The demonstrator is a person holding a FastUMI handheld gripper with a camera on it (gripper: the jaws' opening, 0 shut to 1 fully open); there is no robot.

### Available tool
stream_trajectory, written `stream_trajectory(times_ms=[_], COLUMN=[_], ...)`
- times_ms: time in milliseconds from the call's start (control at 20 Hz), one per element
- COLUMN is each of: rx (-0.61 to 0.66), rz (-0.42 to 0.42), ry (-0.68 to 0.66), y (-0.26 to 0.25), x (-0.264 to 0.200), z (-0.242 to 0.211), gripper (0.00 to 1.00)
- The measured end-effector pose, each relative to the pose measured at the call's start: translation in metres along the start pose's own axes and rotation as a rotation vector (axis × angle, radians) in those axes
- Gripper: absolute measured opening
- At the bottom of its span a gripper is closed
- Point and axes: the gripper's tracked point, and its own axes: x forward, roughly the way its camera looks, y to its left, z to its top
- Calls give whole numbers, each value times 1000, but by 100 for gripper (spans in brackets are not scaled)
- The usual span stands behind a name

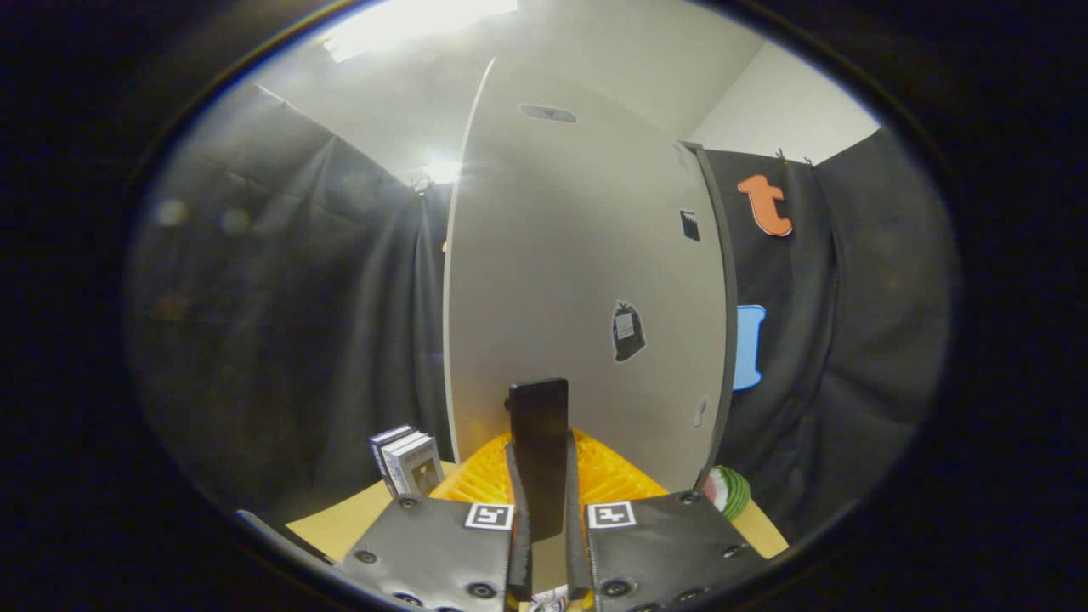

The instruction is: Open the shoe cabinet door, grab the shoes and put them into the shoe cabinet, then close the shoe cabinet door.

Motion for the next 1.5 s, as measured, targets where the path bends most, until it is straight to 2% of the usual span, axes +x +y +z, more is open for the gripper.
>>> stream_trajectory(times_ms=[350,750,1000,1150,1350,1500], rx=[15,30,44,66,78,87], rz=[52,31,-45,-124,-251,-301], ry=[-1,-23,-34,-32,-47,-57], y=[-38,-91,-130,-168,-223,-245], x=[-32,-63,-75,-82,-100,-117], z=[1,7,10,11,13,17], gripper=[17,15,11,11,4,2])
